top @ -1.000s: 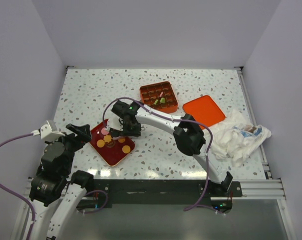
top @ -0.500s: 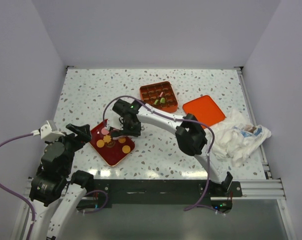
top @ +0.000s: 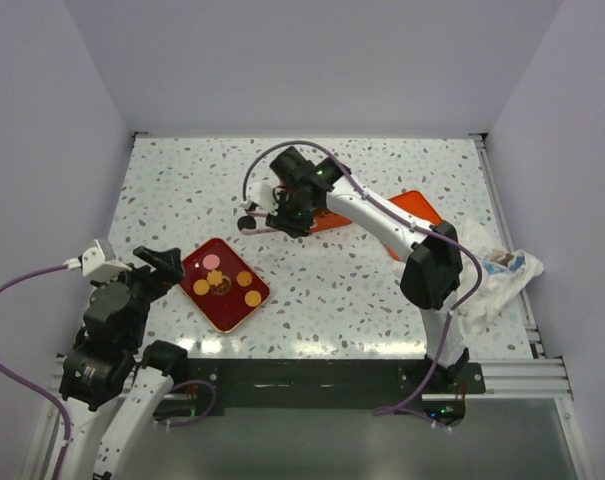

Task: Pack the cookies
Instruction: Pick up the fake cookies from the plate, then place the fake cookies in the packing box.

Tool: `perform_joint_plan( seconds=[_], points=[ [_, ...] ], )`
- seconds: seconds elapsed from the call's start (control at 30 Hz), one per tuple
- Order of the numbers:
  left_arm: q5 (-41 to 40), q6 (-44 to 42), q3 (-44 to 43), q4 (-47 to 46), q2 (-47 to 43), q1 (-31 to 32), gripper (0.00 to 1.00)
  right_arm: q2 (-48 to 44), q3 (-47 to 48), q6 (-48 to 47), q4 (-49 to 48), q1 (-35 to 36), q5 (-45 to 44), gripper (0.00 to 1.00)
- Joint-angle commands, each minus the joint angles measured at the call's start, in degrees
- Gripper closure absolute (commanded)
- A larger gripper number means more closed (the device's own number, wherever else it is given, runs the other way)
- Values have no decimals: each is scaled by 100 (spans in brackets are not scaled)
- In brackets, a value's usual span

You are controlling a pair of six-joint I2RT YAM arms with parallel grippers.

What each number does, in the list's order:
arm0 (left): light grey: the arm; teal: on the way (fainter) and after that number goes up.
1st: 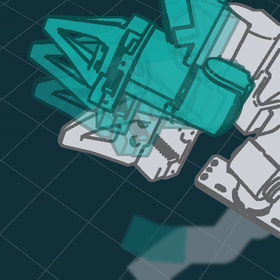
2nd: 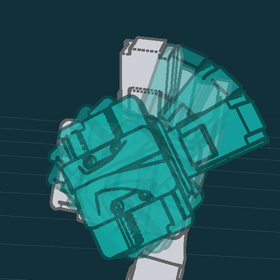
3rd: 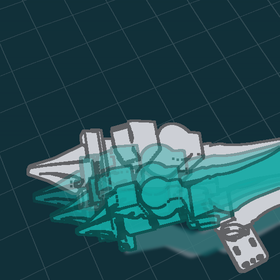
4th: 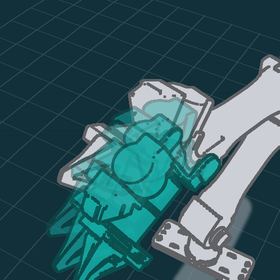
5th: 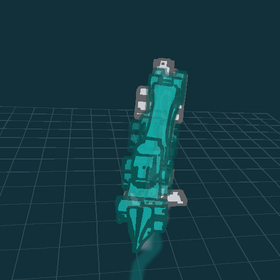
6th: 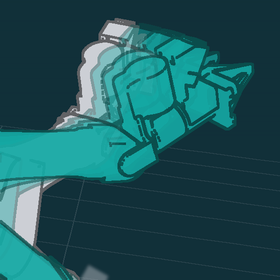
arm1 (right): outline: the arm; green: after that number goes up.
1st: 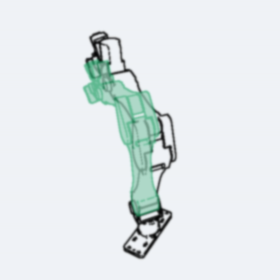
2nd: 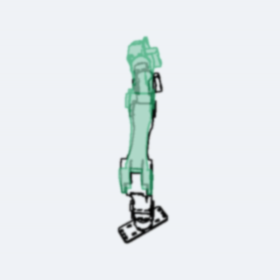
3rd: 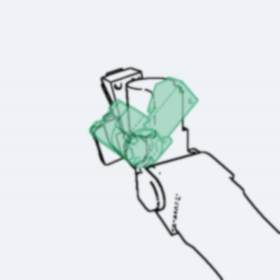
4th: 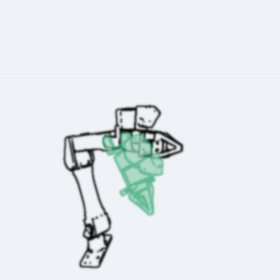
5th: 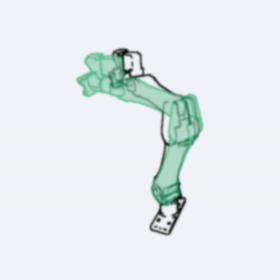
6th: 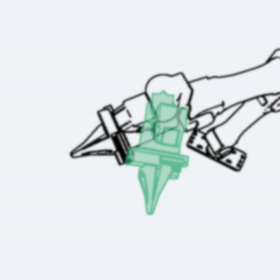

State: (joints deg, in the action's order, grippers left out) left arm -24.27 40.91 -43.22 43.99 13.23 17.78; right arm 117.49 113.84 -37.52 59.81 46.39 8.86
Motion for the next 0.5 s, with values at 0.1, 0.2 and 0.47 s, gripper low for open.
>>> perform_joint_plan(
  seconds=[0.1,0.2,0.47],
  points=[
    [28,-118,-46,-285,135,24,11,-201,243,-168,153,-1026,-69,96],
    [72,-118,-20,-347,179,24,11,45,586,-151,303,-1439,-191,97],
    [98,-65,33,-417,188,24,11,573,1175,-28,680,-2195,-201,97]
  ],
)
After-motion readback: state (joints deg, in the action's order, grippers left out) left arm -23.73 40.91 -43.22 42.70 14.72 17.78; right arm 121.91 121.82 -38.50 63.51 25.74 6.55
